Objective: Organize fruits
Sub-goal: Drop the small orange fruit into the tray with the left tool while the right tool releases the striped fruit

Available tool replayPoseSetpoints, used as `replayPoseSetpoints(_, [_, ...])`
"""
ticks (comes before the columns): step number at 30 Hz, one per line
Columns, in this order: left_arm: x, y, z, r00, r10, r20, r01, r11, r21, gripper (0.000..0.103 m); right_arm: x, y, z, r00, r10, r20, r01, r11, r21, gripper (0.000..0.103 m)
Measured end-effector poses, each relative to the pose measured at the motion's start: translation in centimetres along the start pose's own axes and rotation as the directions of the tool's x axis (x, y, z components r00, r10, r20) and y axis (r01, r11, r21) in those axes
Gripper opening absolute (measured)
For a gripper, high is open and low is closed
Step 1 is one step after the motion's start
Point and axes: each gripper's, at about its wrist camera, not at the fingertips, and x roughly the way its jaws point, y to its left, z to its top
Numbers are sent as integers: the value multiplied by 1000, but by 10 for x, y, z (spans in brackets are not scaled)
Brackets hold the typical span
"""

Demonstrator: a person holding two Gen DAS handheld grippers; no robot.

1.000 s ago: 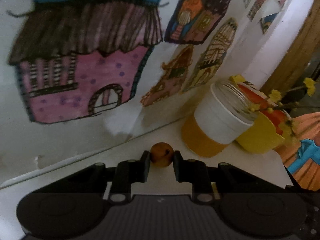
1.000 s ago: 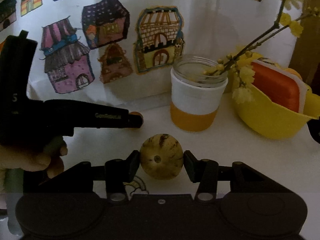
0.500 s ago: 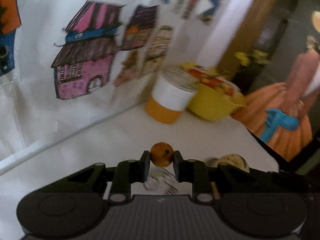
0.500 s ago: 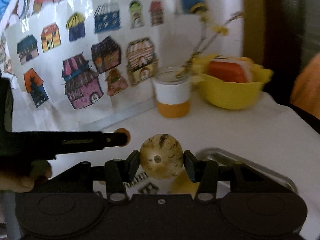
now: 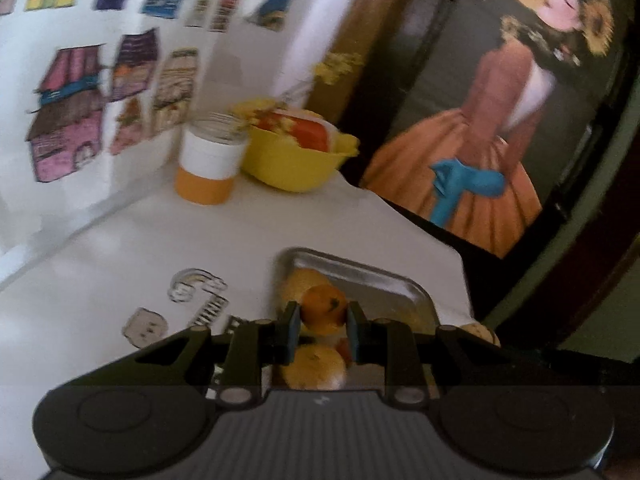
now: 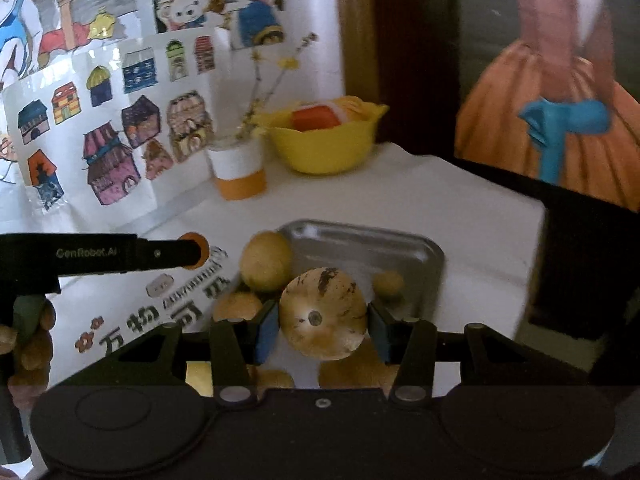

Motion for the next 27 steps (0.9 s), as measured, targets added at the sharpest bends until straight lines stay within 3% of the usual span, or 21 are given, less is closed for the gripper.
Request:
replayPoseSetpoints(13, [15,-44,-39,992,-25,-120,43,989,142,27,-15,-2,-58,999,-47,-26,49,996,81,50])
replayPoseSetpoints(27, [32,-53,-46,985,15,-175,21,979,200,27,-1,-2,-71,998,-53,-27,55,993,105,50])
